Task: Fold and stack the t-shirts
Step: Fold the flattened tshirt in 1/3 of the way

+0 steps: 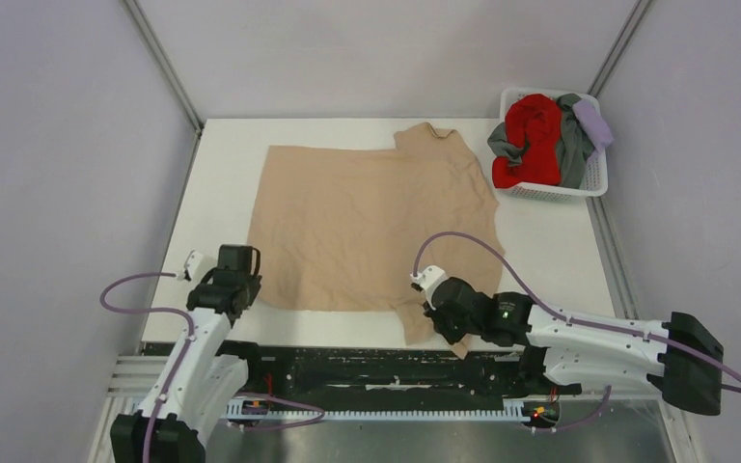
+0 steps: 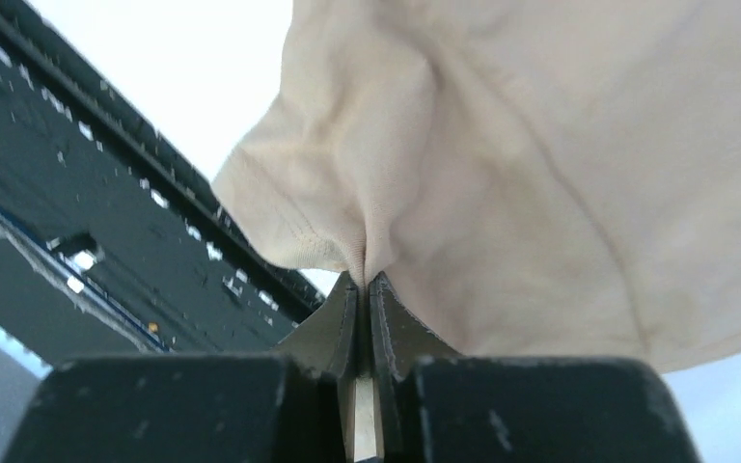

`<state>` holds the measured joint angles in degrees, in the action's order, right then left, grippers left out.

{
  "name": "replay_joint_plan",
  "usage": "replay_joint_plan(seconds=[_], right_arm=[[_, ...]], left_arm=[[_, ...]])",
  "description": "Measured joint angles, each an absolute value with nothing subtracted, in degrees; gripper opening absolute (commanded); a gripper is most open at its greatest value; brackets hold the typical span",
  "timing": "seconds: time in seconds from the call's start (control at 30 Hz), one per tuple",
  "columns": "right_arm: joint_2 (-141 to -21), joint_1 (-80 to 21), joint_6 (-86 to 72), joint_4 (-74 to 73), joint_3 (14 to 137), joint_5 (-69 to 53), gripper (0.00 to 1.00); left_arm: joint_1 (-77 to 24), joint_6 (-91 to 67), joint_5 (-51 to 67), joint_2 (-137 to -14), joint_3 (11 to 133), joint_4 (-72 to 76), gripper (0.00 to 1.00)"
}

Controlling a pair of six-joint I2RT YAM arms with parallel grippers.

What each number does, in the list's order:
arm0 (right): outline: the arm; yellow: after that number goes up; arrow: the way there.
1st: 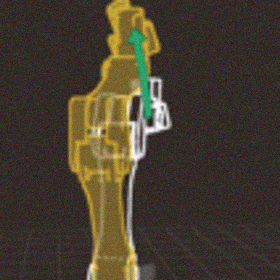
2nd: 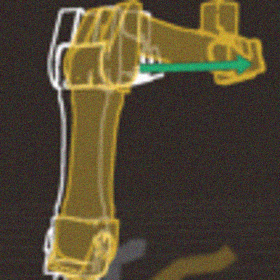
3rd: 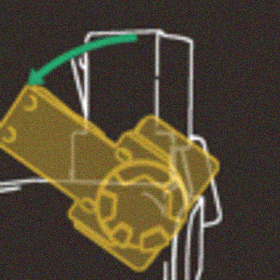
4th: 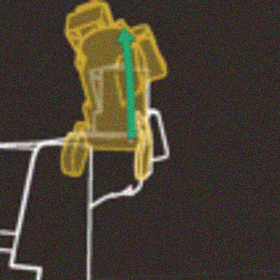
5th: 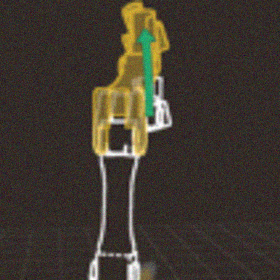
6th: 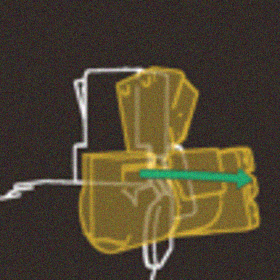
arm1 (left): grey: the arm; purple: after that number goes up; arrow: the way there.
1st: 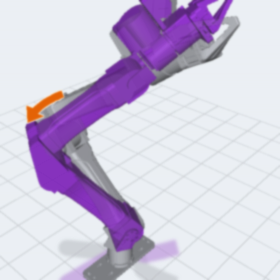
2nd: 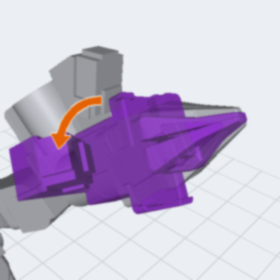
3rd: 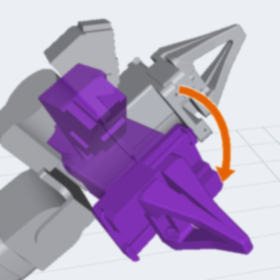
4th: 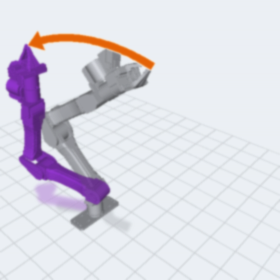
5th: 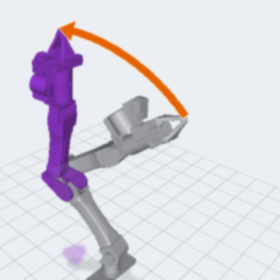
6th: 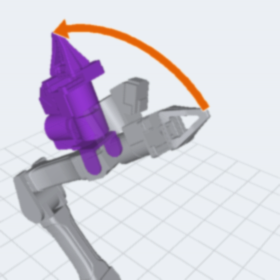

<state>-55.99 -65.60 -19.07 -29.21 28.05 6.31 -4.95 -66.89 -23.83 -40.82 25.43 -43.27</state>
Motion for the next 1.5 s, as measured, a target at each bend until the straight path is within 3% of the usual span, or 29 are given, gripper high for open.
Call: replay_joint_plan(seconds=[0.6, 1.1, 1.37, 1.4, 1.43, 1.5], right_arm=[[-65.71, -47.77, -5.54, -22.65, 41.47, 16.91, 0.0], [-76.31, -39.42, 3.53, -19.75, 53.01, 16.73, 0.01], [-84.75, -35.18, 7.53, -18.35, 59.09, 13.82, 0.07], [-85.86, -34.89, 7.79, -17.96, 59.68, 13.65, 0.09], [-87.5, -34.39, 8.23, -17.5, 60.62, 13.37, 0.11], [-90.54, -33.54, 8.71, -16.58, 62.22, 13.21, 0.14]], left_arm=[[-4.95, -65.63, -22.37, -64.31, 37.28, -27.0, 0.02], [-4.95, -65.63, -23.94, -75.75, 47.77, -20.6, 0.02], [-4.95, -65.41, -24.49, -82.24, 51.05, -18.0, 0.03], [-4.95, -65.36, -24.49, -83.15, 51.55, -17.74, 0.13], [-4.95, -65.32, -24.49, -84.53, 52.34, -17.61, 0.3], [-4.95, -64.93, -24.62, -87.68, 54.15, -17.39, 0.91]])
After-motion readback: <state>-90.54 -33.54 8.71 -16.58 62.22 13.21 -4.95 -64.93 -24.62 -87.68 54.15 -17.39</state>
